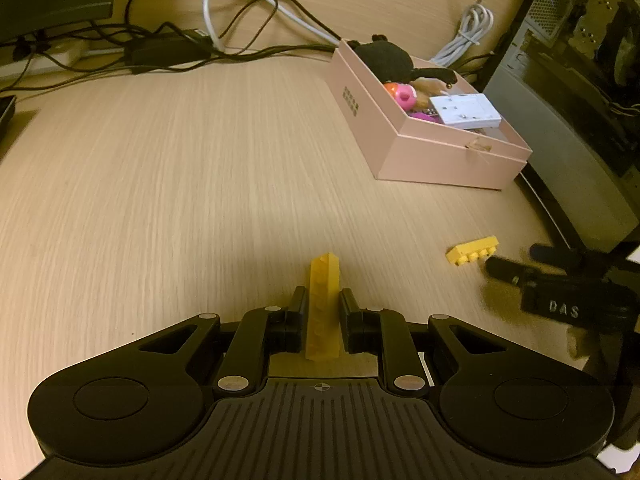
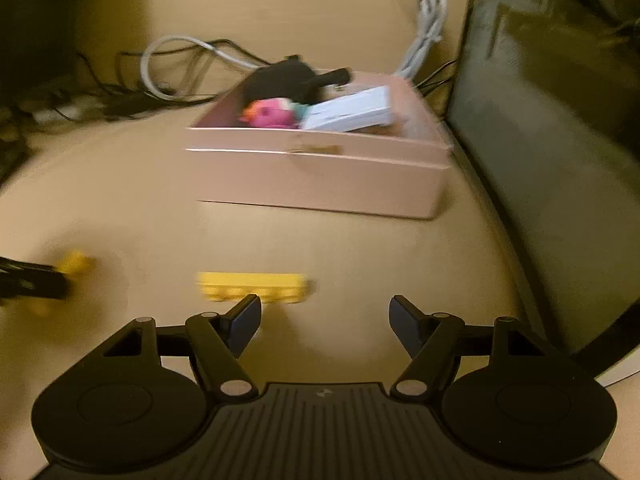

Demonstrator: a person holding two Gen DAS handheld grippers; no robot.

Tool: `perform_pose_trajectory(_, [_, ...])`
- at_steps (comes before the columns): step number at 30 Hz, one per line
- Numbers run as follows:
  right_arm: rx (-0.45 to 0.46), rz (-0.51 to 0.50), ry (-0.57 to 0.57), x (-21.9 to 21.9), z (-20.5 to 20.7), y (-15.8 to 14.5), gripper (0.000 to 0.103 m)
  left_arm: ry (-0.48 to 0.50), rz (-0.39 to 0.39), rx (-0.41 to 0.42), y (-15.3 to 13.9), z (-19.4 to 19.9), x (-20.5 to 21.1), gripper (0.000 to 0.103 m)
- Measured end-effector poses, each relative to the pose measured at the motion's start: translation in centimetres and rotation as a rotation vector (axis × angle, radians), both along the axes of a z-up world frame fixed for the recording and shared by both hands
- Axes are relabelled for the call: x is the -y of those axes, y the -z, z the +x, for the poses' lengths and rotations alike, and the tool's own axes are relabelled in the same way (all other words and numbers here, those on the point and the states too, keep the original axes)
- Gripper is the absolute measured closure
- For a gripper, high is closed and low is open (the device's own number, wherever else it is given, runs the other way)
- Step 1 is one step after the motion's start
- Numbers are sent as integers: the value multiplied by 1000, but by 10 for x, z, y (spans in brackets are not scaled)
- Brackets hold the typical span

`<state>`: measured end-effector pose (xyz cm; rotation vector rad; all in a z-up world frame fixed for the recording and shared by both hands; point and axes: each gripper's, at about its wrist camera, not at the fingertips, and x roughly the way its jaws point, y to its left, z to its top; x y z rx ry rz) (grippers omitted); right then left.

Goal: Organize objects

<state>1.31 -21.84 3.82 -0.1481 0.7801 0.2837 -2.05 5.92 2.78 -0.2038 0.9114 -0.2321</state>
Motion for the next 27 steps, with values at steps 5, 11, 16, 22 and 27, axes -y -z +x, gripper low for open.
perform_pose_trajectory(5, [-25, 34, -62, -25, 5, 6, 22, 0, 6, 1, 0, 0, 0, 84])
perform_pose_trajectory(11, [-30, 40, -42, -35, 22, 10, 26, -4, 1, 6, 1, -1, -1, 84])
perform_pose_trajectory(16, [-15, 19, -114, -42, 8, 1, 40, -18, -14, 8, 1, -2, -3, 83])
perform_pose_trajectory(22, [27, 22, -129, -33, -8, -19, 40, 31, 50, 45, 1, -7, 5, 84])
perform_pose_trajectory(27, [69, 38, -79, -6, -17, -38, 40, 5, -2, 41, -9, 0, 1, 84])
